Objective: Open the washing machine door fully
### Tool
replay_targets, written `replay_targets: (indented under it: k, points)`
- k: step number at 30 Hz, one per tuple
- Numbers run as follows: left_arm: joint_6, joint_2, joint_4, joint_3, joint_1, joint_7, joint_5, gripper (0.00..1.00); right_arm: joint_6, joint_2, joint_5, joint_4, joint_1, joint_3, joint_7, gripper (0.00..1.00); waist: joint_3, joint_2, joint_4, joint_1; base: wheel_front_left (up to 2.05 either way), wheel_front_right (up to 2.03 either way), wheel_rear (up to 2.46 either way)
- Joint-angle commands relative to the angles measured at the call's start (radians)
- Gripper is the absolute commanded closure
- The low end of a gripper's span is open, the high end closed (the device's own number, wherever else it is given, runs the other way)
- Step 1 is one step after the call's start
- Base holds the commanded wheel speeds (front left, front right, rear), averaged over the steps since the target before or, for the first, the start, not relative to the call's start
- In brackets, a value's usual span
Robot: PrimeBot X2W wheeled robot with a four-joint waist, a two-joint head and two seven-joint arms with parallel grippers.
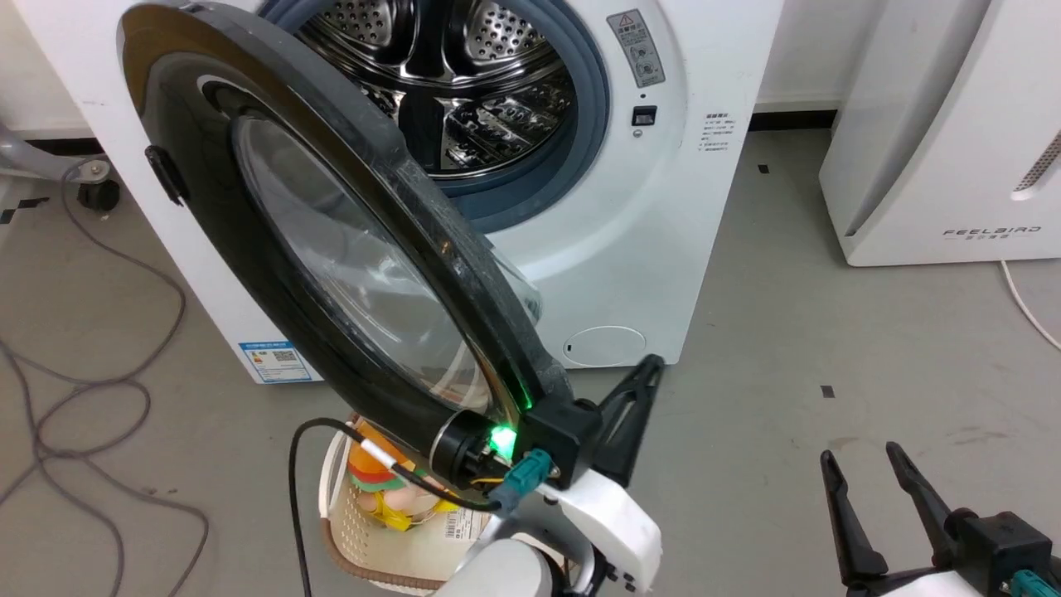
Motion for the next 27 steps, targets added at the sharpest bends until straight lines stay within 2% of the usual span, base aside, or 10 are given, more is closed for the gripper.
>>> replay_targets:
  k: [1,5,12,19,27]
  points:
    - [0.006,0.001,0.012,0.003,-0.018,-0.007,-0.005,1.00,0.001,0.004,0.007,0.003,-0.006,0.001,-0.002,0.00,-0.001,-0.0001,-0.002,0.0000,0.00,0.00,0.00]
    - [0.027,0.001,0.065,0.002,-0.024,-0.021,-0.023,1.00,0.001,0.004,0.014,0.012,-0.005,0.004,-0.004,0.00,-0.002,-0.0001,-0.005,0.0000,0.00,0.00,0.00]
    - [0.036,0.010,0.114,-0.001,0.000,-0.033,-0.038,1.00,0.001,0.004,0.025,0.026,-0.002,0.004,-0.007,0.00,-0.006,-0.0001,-0.001,0.0000,0.00,0.00,0.00]
    - [0.044,0.024,0.130,-0.003,0.030,-0.046,-0.044,1.00,0.001,0.004,0.037,0.041,-0.001,0.003,-0.005,0.00,-0.017,-0.0001,0.006,0.0000,0.00,0.00,0.00]
    - [0.076,0.054,0.112,0.008,0.110,-0.054,-0.064,1.00,0.001,0.004,0.048,0.058,0.013,0.003,-0.002,0.00,-0.046,-0.0001,-0.003,0.0000,0.00,0.00,0.00]
